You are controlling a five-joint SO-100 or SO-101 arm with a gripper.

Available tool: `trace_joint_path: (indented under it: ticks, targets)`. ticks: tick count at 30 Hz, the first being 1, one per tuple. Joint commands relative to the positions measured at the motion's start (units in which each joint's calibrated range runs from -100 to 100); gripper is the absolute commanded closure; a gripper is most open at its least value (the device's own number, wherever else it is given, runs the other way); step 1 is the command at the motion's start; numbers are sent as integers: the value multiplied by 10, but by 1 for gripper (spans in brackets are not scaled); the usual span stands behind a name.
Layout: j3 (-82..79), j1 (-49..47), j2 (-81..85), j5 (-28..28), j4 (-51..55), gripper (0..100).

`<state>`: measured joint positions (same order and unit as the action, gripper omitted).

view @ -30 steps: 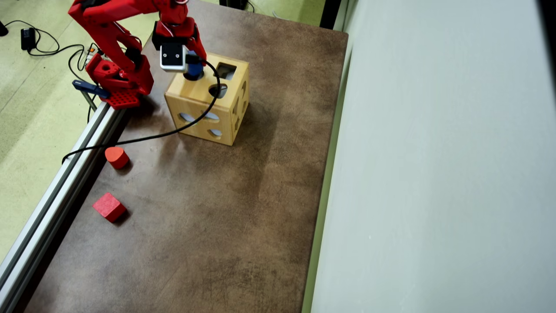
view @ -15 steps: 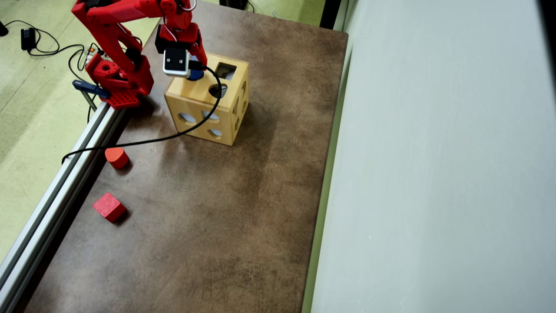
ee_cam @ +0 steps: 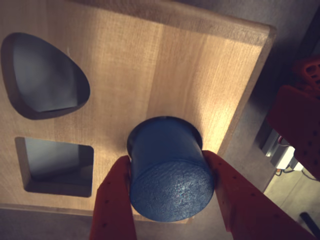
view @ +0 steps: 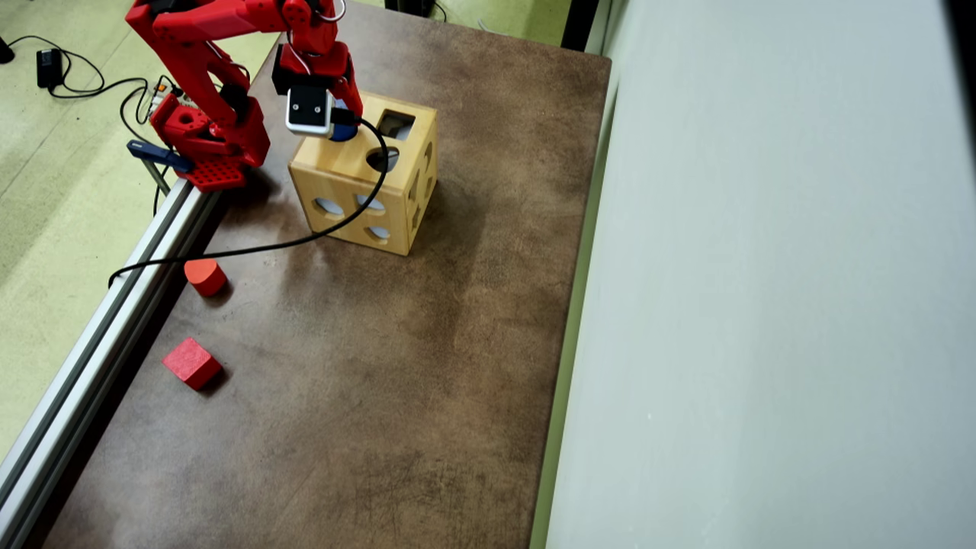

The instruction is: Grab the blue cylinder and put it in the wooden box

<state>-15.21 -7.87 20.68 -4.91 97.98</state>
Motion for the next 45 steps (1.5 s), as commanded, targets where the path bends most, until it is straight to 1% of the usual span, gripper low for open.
trace_joint_path:
  ticks: [1,5,11,14,22,26,29,32,35,36,39,42,45]
  targets:
    - [4,13,3,-1,2,90]
    - [4,10,2,-1,2,89]
    - [0,4,2,-1,2,76]
    - [-8,4,5,-1,2,71]
    - [-2,3,14,-1,2,70]
    - [37,4,87,3,2,70]
    - [100,12,145,4,2,75]
    - [142,21,184,5,2,87]
    - [161,52,228,22,2,98]
    - [159,65,247,28,2,99]
    - [154,94,334,34,2,98]
    - [153,98,428,35,2,98]
    - [151,98,479,35,4,98]
